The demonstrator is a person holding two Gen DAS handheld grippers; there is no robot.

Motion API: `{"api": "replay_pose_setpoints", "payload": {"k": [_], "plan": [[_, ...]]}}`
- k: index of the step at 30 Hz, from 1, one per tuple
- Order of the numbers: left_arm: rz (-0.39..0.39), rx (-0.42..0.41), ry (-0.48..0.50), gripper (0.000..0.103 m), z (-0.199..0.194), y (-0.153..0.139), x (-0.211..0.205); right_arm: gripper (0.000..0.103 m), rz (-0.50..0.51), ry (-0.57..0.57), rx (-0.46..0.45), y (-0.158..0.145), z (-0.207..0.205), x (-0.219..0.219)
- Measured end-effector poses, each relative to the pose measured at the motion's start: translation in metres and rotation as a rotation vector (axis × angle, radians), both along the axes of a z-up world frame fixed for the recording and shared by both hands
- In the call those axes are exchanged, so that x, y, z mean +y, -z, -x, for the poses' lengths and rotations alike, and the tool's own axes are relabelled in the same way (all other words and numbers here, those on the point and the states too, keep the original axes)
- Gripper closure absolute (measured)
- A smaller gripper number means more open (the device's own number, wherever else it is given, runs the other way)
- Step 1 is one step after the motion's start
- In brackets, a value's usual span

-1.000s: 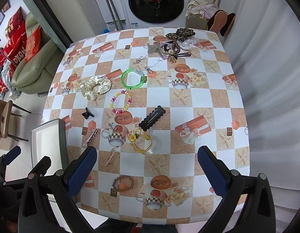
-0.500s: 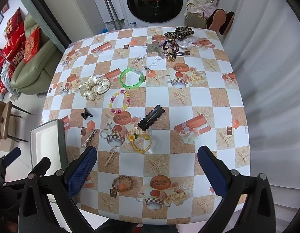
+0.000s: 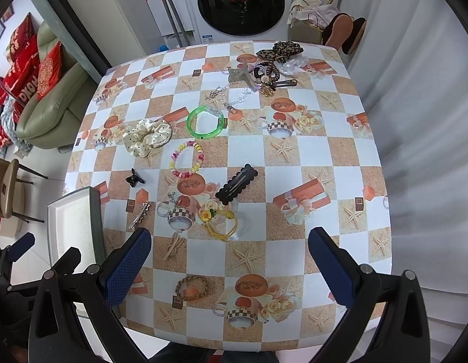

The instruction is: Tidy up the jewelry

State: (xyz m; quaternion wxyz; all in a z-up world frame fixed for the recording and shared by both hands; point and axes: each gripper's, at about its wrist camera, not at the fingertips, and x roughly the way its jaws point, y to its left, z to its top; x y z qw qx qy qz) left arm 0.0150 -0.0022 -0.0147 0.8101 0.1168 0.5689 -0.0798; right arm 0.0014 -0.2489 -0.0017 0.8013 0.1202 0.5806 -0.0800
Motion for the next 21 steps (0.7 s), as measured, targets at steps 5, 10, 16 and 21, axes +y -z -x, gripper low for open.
{"api": "replay_pose_setpoints", "payload": {"k": [5, 10, 16, 21], "plan": [[0.001, 0.000, -0.002, 0.000, -0.0003, -0.0003, 0.0000, 0.000, -0.001, 0.000, 0.001, 0.0003, -0.0001, -0.0005], [-0.002, 0.007, -0.009, 0.000, -0.0006, 0.0034, 0.0015, 0.000, 0.000, 0.001, 0.001, 0.0008, 0.0001, -0.0015], [-0.004, 0.011, -0.008, 0.000, -0.0029, 0.0039, 0.0013, 0.000, -0.002, 0.002, 0.001, 0.0011, 0.0001, -0.0025], [-0.003, 0.010, -0.010, 0.000, -0.0033, 0.0036, 0.0010, 0.000, -0.002, 0.000, 0.001, 0.0011, 0.0000, -0.0022]]}}
